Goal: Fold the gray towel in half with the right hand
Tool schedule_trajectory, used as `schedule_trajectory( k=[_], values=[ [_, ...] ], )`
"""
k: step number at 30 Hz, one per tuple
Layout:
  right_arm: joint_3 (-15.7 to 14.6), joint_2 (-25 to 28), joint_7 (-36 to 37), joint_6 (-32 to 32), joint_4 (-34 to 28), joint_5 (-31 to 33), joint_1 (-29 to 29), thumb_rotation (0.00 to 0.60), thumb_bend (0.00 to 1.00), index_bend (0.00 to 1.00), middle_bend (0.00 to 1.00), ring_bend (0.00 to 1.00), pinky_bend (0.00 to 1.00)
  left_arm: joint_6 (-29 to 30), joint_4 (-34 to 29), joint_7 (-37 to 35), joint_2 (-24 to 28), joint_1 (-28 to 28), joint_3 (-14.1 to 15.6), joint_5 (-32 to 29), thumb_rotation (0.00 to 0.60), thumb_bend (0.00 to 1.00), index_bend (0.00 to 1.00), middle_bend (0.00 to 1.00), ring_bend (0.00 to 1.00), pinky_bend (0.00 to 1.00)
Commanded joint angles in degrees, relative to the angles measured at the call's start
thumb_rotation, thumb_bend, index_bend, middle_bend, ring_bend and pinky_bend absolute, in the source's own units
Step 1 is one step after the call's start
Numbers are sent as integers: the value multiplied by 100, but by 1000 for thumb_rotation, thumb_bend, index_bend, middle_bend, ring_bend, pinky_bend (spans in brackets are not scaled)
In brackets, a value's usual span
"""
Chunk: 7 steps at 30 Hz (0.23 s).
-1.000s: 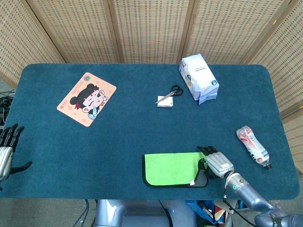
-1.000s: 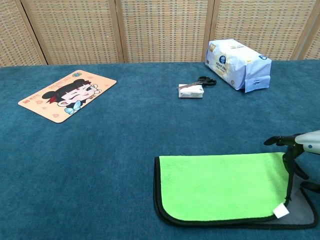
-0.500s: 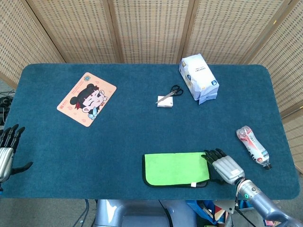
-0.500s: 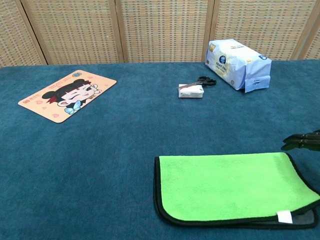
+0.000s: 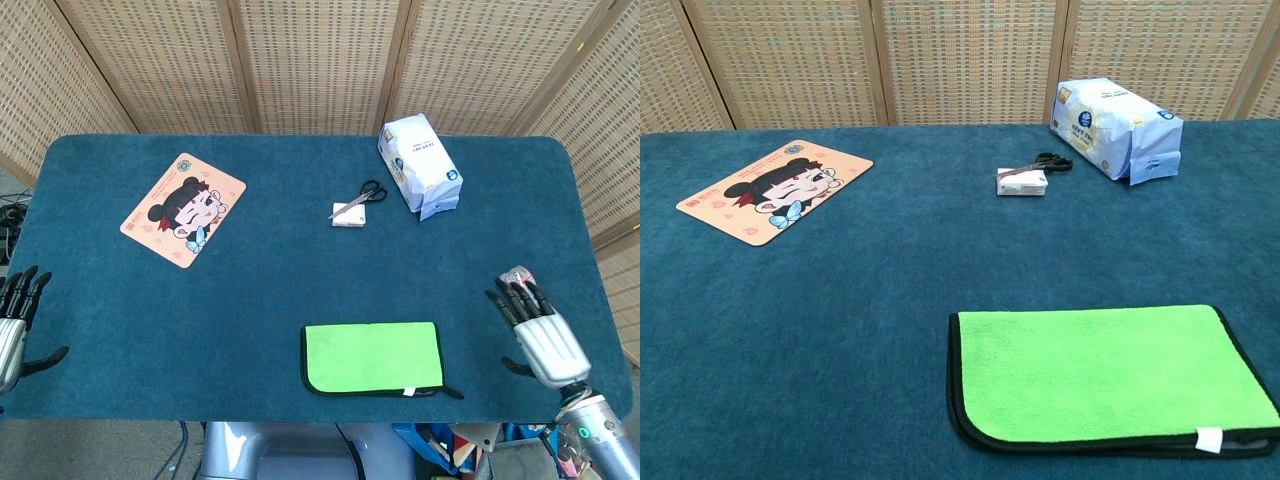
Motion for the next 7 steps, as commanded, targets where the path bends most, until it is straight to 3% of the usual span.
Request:
schedule_trajectory(
  k=[1, 7],
  values=[
    [258, -2, 456, 599, 97, -38, -426, 600, 141, 0, 0, 0, 0, 96, 27, -12, -26, 40, 54, 151, 600, 111, 0, 0, 0, 0],
    [437, -159, 580, 1231, -63, -192, -783, 600, 127, 0, 0, 0, 0, 231, 78, 6, -96, 99, 102, 327, 600, 111, 0, 0, 0, 0]
  ],
)
